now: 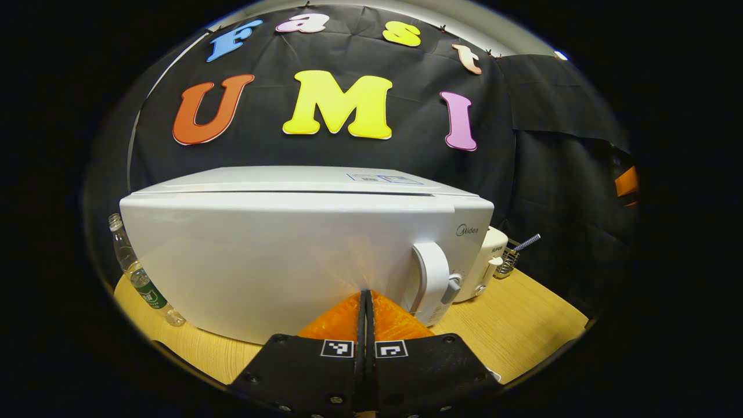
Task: Open the microwave oven with the left hand, put the food in, and close the microwave oven.
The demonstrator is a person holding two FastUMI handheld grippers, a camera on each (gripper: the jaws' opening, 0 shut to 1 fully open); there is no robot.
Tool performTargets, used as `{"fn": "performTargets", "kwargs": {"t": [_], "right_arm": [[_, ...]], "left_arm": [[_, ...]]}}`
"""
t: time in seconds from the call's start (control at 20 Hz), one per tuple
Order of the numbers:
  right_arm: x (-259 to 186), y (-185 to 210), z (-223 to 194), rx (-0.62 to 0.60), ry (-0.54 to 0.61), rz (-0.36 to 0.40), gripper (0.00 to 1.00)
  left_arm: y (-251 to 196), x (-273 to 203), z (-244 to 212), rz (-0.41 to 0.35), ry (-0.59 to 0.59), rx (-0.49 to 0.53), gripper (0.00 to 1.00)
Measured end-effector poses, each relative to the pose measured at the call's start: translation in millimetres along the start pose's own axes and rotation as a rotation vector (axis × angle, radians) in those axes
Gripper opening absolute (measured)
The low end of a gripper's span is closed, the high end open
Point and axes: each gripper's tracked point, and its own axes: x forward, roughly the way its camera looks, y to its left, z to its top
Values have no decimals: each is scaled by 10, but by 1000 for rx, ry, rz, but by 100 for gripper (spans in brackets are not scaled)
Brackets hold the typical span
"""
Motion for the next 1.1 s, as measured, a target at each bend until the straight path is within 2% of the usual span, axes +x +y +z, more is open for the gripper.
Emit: {"fn": "performTargets", "kwargs": {"t": [0.3, 0.4, 0.85, 0.9, 0.95, 1.05, 1.1], "right_arm": [[-17, -6, 1, -3, -1, 5, 100], [-28, 1, 10, -9, -4, 7, 100], [-86, 4, -19, -3, -4, 18, 100], [-98, 4, -30, 0, -3, 18, 100], [-103, 14, -28, 2, -3, 20, 100], [-122, 18, -56, -3, -1, 26, 100], [-133, 23, -68, -7, -1, 31, 100]], "left_arm": [[31, 100, 6, 31, -3, 41, 0], [3, 113, 15, 34, 0, 13, 0], [94, -43, 61, 70, 7, 19, 0], [-2, 2, 11, 31, 20, -5, 24], [126, -94, 30, 87, 19, 17, 48], [204, -103, 8, 120, 6, 42, 95], [199, -147, 26, 120, -2, 44, 97]]}}
